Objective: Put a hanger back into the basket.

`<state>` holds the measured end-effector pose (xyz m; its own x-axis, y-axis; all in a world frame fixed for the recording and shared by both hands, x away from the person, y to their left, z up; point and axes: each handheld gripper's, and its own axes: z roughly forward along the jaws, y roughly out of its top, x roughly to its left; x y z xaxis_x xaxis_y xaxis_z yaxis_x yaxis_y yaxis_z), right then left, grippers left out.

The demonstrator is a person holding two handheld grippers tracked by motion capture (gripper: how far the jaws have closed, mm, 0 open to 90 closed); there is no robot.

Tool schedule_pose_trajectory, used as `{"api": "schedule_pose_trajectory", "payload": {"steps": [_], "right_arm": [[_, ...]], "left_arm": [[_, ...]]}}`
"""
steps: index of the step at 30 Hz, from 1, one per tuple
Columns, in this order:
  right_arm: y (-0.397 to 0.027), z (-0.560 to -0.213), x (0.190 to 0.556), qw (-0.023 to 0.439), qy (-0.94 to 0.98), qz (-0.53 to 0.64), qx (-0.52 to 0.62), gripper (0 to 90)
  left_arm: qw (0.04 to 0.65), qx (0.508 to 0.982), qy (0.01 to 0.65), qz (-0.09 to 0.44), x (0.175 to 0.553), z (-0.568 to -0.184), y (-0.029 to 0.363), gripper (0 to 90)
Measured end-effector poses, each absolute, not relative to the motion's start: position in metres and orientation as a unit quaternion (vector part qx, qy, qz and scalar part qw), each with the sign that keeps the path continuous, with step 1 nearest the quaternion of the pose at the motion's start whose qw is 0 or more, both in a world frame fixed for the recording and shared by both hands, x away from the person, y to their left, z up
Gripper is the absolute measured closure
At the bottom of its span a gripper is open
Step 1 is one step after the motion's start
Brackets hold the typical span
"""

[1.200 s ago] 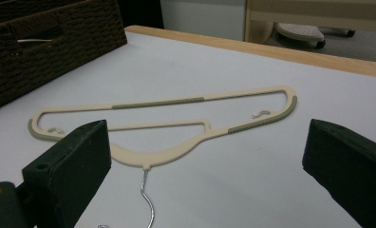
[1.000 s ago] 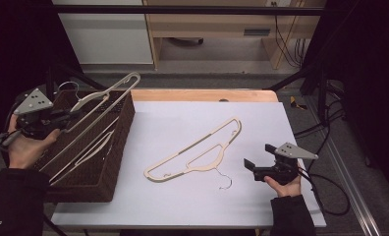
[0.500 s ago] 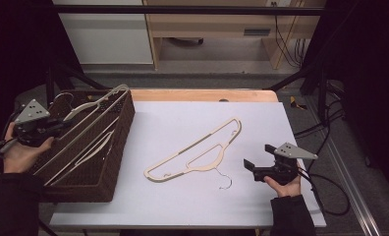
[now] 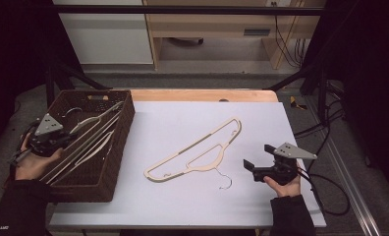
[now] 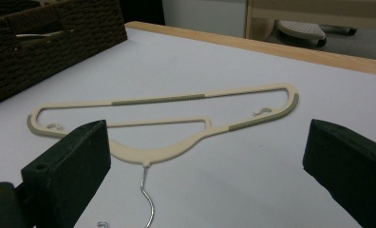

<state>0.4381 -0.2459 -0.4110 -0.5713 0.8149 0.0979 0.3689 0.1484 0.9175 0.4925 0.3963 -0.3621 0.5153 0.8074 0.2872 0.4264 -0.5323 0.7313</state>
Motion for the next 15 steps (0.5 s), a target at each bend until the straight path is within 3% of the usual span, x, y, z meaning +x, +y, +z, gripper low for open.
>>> {"api": "schedule_pose_trajectory", "payload": {"steps": [15], "right_arm": [[-0.245,-0.412,0.439,0.218,0.727,0.508,0.407,2.3]], "left_arm": [[0.293,0.833,0.407,0.234,0.494,-0.378,0.396,81.7]]}}
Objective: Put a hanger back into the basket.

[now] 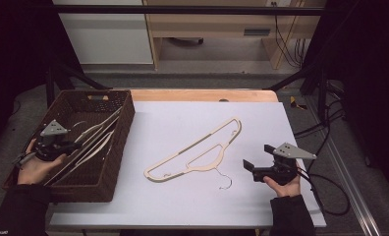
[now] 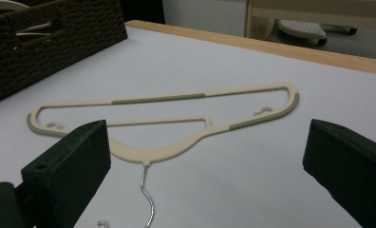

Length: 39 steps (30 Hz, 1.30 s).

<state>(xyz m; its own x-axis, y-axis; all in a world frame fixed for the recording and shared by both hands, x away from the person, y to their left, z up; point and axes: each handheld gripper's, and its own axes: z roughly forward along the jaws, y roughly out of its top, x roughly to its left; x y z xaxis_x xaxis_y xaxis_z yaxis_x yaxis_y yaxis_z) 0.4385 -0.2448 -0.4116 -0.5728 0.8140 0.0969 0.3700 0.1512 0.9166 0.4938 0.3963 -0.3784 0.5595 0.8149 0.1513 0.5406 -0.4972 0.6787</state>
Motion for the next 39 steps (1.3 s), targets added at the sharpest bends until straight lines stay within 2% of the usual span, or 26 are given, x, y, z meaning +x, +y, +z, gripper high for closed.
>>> {"api": "schedule_pose_trajectory", "payload": {"steps": [11,14,21,26,35,39], "right_arm": [[-0.244,-0.412,0.439,0.218,0.728,0.508,0.406,2.3],[-0.244,-0.412,0.439,0.217,0.728,0.507,0.406,2.3],[-0.245,-0.411,0.438,0.218,0.726,0.509,0.407,2.4],[-0.245,-0.411,0.438,0.219,0.726,0.51,0.408,2.3],[-0.246,-0.409,0.437,0.221,0.726,0.512,0.402,2.4],[-0.245,-0.409,0.436,0.219,0.724,0.512,0.406,2.4]], "left_arm": [[0.258,0.855,0.406,0.192,0.493,-0.388,0.375,74.1],[0.25,0.857,0.406,0.197,0.493,-0.389,0.373,72.3],[0.256,0.854,0.406,0.202,0.489,-0.384,0.377,60.8],[0.257,0.854,0.397,0.216,0.483,-0.378,0.376,57.5],[0.293,0.845,0.38,0.236,0.468,-0.353,0.375,53.2],[0.344,0.815,0.387,0.259,0.462,-0.343,0.365,47.9]]}}
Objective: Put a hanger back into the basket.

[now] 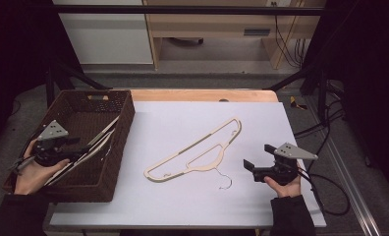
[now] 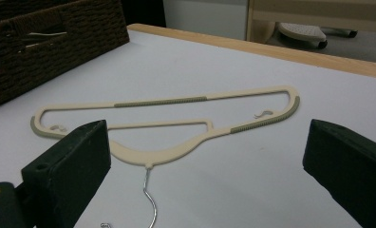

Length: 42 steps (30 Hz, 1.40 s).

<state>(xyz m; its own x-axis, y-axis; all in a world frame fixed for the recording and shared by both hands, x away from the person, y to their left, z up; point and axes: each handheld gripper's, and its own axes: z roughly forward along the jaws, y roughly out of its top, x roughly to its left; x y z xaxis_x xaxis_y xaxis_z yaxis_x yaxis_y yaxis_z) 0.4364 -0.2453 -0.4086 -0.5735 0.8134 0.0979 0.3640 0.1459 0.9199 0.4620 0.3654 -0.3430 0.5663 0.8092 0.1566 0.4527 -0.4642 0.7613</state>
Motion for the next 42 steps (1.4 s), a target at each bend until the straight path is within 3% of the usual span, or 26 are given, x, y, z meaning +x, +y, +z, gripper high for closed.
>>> {"api": "schedule_pose_trajectory", "payload": {"steps": [8,18,26,35,42], "right_arm": [[-0.242,-0.406,0.434,0.221,0.724,0.516,0.401,2.6],[-0.238,-0.407,0.435,0.218,0.728,0.514,0.397,3.2],[-0.233,-0.407,0.436,0.213,0.731,0.511,0.398,3.6],[-0.225,-0.41,0.438,0.205,0.738,0.507,0.395,4.6],[-0.217,-0.412,0.439,0.201,0.744,0.497,0.4,6.3]], "left_arm": [[0.464,0.75,0.371,0.291,0.442,-0.317,0.335,34.8],[0.556,0.713,0.337,0.263,0.426,-0.317,0.279,27.0],[0.576,0.715,0.31,0.247,0.424,-0.332,0.237,15.4],[0.58,0.726,0.301,0.214,0.424,-0.36,0.211,15.5],[0.543,0.757,0.308,0.193,0.429,-0.389,0.199,14.8]]}}
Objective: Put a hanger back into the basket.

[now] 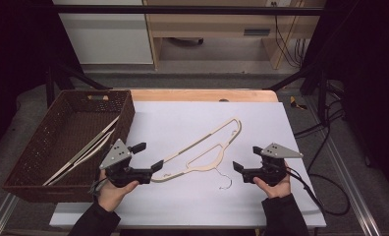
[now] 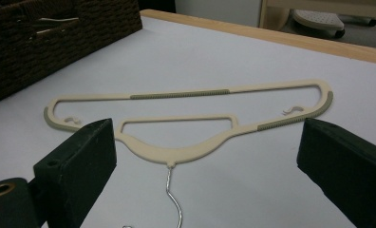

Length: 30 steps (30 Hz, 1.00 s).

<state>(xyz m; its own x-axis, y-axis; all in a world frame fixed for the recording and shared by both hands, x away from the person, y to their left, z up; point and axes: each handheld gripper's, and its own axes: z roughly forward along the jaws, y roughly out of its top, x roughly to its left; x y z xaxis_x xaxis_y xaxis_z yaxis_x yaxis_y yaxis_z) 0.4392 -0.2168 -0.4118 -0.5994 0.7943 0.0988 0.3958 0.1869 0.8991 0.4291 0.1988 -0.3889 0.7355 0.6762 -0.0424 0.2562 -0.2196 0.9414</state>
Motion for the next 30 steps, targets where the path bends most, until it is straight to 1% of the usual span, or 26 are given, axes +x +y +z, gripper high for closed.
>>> {"api": "schedule_pose_trajectory", "payload": {"steps": [7,11,16,22,30], "right_arm": [[-0.204,-0.418,0.443,0.194,0.756,0.483,0.397,9.7],[-0.194,-0.423,0.444,0.188,0.767,0.469,0.397,15.0],[-0.184,-0.43,0.447,0.178,0.773,0.458,0.402,24.2],[-0.178,-0.44,0.451,0.168,0.781,0.444,0.405,30.3],[-0.163,-0.454,0.455,0.158,0.795,0.419,0.41,40.4]], "left_arm": [[0.532,0.773,0.299,0.171,0.43,-0.407,0.188,14.6],[0.526,0.78,0.298,0.16,0.431,-0.413,0.186,14.5],[0.524,0.784,0.296,0.154,0.433,-0.42,0.183,14.4],[0.515,0.793,0.289,0.15,0.435,-0.426,0.181,13.0],[0.509,0.799,0.284,0.146,0.434,-0.429,0.179,10.1]]}}
